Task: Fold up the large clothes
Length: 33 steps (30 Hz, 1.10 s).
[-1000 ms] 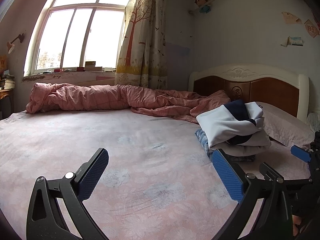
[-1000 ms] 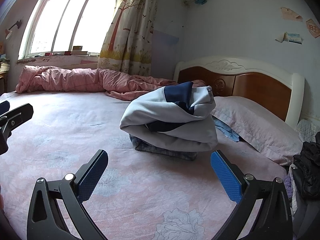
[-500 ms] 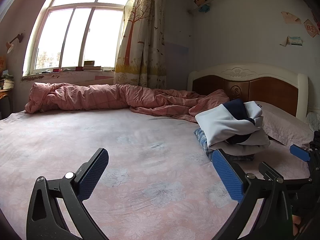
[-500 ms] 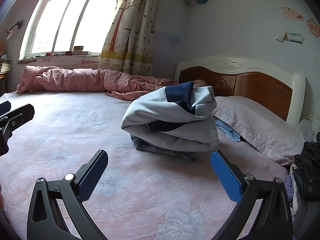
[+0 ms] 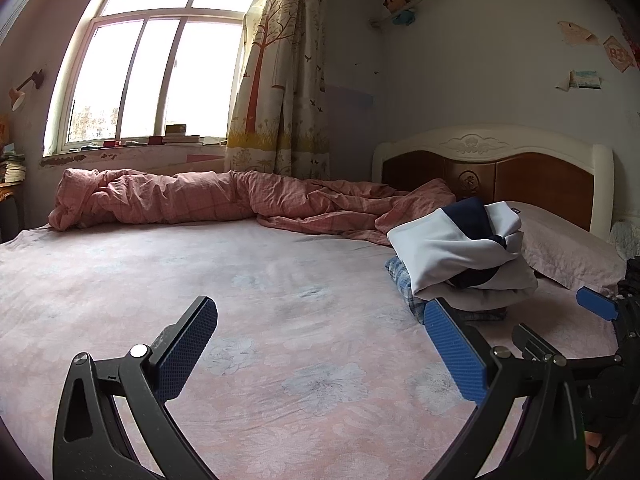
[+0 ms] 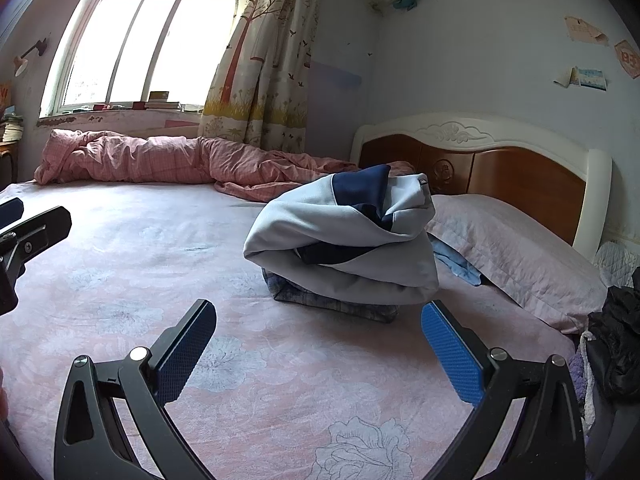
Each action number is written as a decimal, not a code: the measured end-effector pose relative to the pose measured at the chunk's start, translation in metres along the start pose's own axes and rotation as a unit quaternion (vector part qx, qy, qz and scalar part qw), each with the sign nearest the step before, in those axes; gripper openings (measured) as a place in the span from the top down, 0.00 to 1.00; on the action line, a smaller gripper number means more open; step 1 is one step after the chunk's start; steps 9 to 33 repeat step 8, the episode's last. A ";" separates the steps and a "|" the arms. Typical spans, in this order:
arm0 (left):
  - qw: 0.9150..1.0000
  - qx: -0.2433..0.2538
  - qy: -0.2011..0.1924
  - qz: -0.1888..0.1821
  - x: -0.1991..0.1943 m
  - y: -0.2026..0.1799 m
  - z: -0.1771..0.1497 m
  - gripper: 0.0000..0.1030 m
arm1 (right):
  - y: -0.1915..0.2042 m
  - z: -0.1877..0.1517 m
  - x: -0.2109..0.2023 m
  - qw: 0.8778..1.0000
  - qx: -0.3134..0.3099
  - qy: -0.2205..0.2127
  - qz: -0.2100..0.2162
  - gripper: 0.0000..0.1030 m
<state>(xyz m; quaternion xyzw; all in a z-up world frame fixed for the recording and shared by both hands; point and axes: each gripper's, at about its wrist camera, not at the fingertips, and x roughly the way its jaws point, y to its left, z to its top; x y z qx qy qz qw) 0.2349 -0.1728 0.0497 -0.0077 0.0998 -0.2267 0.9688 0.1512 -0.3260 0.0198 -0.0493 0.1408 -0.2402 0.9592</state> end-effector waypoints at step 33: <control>1.000 0.001 -0.001 0.000 0.000 0.000 0.000 0.00 | 0.001 0.001 -0.001 1.000 0.000 0.000 -0.001 0.00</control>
